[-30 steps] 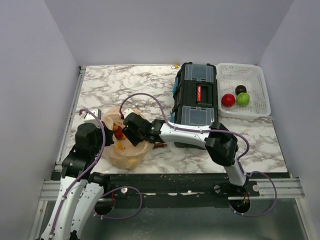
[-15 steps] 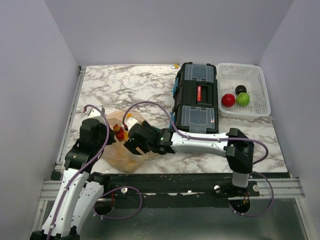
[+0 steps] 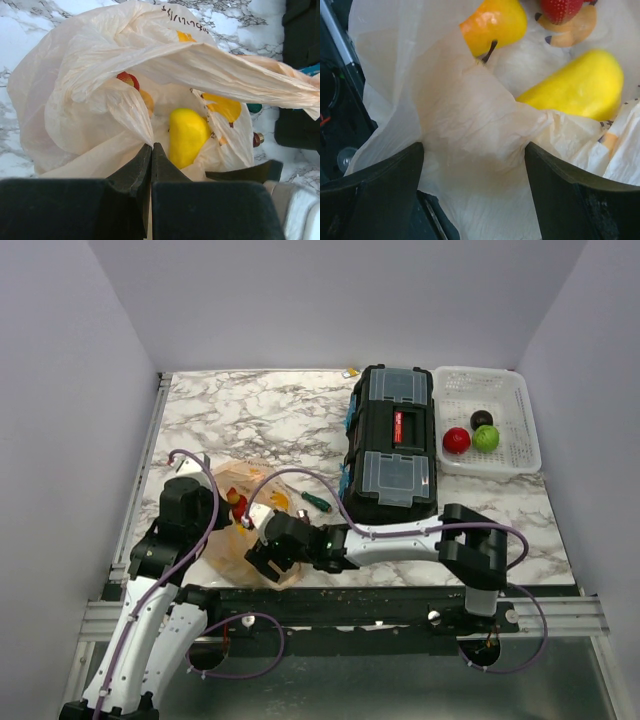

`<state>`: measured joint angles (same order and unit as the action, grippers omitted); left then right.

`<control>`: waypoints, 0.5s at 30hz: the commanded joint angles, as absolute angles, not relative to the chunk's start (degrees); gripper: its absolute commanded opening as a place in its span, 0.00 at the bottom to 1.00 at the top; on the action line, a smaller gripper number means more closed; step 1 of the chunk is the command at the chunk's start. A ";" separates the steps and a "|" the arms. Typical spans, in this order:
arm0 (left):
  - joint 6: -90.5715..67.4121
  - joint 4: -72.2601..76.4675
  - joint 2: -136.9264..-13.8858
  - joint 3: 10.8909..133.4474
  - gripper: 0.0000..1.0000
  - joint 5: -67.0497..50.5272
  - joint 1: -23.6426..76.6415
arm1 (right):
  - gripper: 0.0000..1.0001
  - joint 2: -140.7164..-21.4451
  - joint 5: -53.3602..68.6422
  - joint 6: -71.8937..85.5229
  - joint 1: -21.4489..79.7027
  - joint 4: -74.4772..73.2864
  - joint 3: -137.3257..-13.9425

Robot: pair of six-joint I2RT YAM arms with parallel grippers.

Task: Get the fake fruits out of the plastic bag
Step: Adjust the plastic bag at the center of the board.

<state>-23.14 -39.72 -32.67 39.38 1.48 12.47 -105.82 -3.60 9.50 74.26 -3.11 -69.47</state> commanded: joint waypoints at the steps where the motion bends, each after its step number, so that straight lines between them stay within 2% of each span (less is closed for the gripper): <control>1: -22.99 -38.45 -34.78 39.27 0.00 -1.36 12.57 | 0.78 -110.26 -20.44 10.38 79.08 10.90 -64.45; 3: -22.94 -38.06 -37.16 40.09 0.00 -2.69 12.57 | 0.75 -113.87 -29.53 12.52 79.36 18.56 -61.86; 5: -23.37 -36.87 -39.29 40.42 0.00 -3.50 12.59 | 0.73 -118.10 -38.15 16.36 79.32 19.00 -63.81; 8: -23.44 -35.45 -42.92 41.40 0.00 -4.01 12.59 | 0.68 -122.00 -45.23 18.11 79.29 24.09 -64.66; 12: -22.37 -35.17 -47.85 45.21 0.00 -3.78 12.48 | 0.58 -124.43 -47.02 19.06 77.22 27.77 -66.61; 15: -21.62 -36.15 -50.66 48.29 0.00 -2.23 12.48 | 0.55 -124.50 -46.87 18.30 75.56 28.47 -68.41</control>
